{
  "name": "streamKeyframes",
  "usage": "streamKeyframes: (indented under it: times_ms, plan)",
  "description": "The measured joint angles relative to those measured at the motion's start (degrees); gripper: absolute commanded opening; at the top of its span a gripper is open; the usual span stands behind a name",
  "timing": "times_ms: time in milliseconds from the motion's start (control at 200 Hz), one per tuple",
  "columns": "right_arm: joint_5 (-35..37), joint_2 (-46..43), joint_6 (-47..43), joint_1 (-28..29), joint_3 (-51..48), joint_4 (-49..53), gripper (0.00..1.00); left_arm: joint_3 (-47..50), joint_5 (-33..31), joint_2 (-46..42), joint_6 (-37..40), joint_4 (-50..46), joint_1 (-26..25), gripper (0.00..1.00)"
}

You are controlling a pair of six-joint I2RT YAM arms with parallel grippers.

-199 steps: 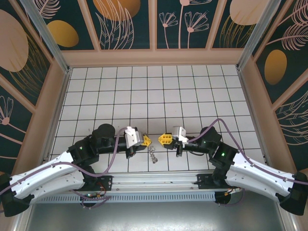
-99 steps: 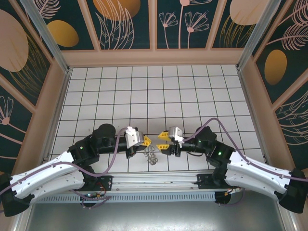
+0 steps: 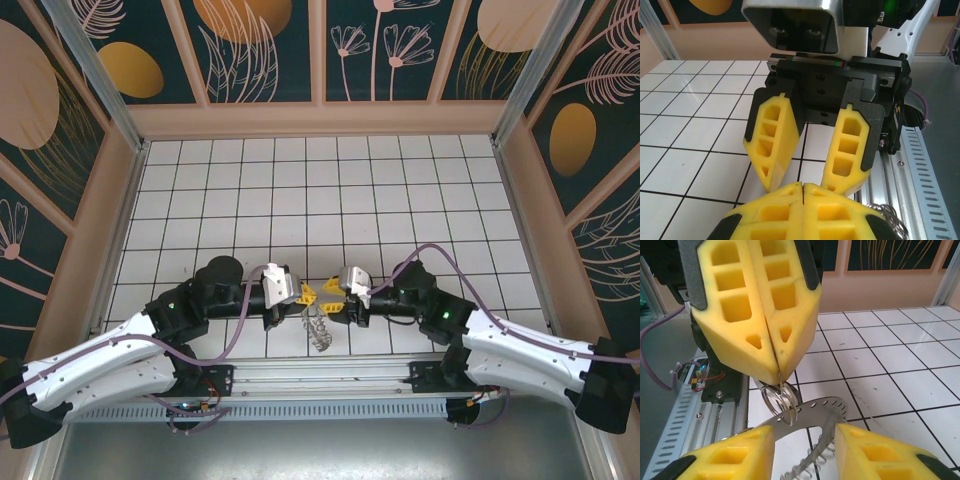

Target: Put the keys on the keyring

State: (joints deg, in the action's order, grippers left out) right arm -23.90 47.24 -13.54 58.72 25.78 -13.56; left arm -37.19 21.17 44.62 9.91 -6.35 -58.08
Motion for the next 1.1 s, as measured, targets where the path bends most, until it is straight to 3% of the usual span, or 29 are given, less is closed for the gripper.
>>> streamKeyframes:
  times_ms: [761, 1101]
  plan:
    - [-1.4, 1.5, -1.2, 0.0, 0.8, -1.7, 0.24, -0.1, 0.9, 0.7, 0.2, 0.0, 0.0, 0.00]
    - [-1.6, 1.9, -1.8, 0.3, 0.9, -1.7, 0.00, -0.3, 0.6, 0.9, 0.2, 0.0, 0.0, 0.00]
